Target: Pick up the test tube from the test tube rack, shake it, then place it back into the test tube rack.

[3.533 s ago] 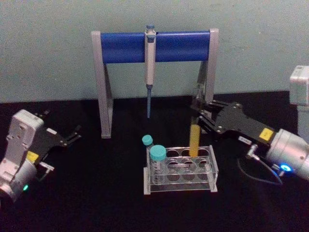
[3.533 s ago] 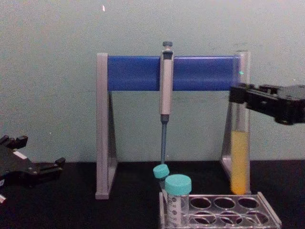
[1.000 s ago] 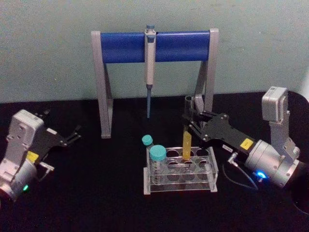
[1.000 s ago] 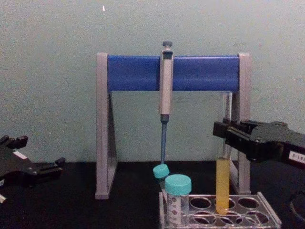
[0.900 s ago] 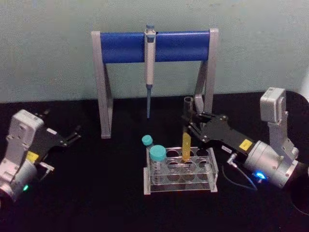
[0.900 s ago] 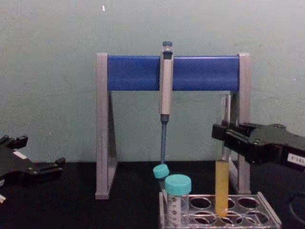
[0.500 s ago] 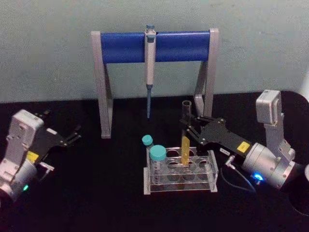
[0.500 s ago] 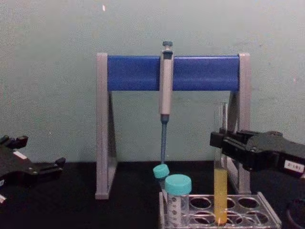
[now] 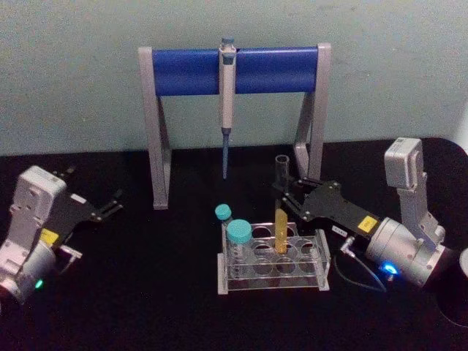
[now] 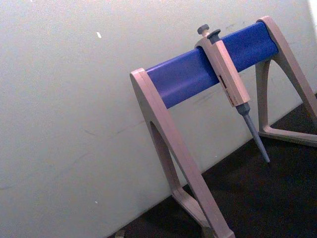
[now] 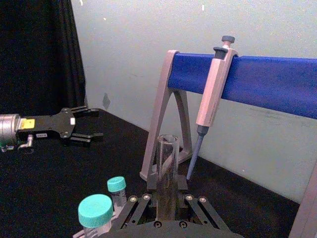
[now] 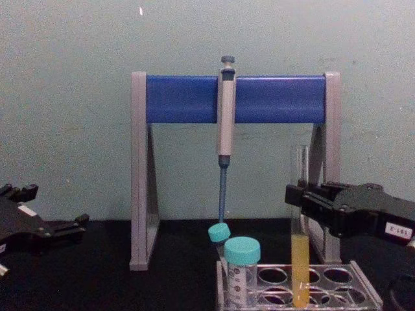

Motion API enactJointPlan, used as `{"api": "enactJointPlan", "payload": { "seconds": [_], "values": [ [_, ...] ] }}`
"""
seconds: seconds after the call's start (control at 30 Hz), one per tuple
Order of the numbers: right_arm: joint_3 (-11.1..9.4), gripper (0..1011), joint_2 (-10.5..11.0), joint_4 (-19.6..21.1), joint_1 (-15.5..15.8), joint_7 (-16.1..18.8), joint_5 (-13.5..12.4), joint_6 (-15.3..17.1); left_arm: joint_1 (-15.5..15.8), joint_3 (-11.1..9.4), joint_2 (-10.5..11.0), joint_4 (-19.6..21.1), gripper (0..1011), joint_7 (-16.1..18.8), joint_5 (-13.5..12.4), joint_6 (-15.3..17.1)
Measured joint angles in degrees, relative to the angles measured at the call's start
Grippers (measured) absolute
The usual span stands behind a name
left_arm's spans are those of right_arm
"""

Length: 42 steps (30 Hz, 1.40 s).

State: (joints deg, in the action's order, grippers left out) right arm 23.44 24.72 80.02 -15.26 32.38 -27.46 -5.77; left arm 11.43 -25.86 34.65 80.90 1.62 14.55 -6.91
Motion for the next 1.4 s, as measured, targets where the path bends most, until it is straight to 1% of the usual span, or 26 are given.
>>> {"api": "enactJointPlan", "payload": {
  "seconds": [0.93,1.4],
  "values": [
    [1.2,229,0.2,-1.0,-0.7,0.0,1.0,1.9,0.0,0.0,0.0,0.0,1001,0.0,0.0,0.0],
    [1.4,229,0.2,-1.3,-0.9,-0.1,1.0,2.5,0.0,0.0,0.0,0.0,1001,0.0,0.0,0.0]
  ]
}}
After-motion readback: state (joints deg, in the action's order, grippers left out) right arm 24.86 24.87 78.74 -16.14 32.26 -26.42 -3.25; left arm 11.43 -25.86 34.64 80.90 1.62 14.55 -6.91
